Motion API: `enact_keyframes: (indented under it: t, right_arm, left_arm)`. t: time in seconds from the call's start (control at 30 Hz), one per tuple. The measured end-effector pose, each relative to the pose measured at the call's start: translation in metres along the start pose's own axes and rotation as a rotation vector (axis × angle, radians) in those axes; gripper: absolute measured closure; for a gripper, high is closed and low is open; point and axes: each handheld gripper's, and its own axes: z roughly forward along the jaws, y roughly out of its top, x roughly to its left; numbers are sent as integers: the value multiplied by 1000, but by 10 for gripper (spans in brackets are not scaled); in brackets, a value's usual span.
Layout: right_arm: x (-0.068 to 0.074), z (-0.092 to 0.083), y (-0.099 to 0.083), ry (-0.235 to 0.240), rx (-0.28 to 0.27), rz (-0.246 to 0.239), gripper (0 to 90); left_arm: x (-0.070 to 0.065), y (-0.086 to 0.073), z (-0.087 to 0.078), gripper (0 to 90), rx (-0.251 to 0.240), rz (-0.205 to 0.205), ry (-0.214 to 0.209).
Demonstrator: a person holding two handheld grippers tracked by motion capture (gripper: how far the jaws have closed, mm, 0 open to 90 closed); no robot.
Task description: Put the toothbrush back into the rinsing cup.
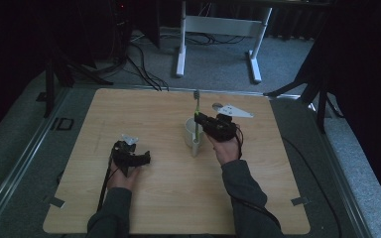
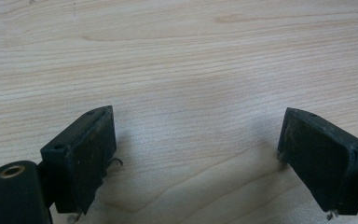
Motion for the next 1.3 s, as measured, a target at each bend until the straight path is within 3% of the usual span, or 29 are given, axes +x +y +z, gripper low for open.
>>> enact_keyframes:
  t: [1.3]
  right_arm:
    - [-1, 2, -15, 14, 37, -20, 811]
  left_arm:
    - [0, 0, 0, 117, 1, 0, -1]
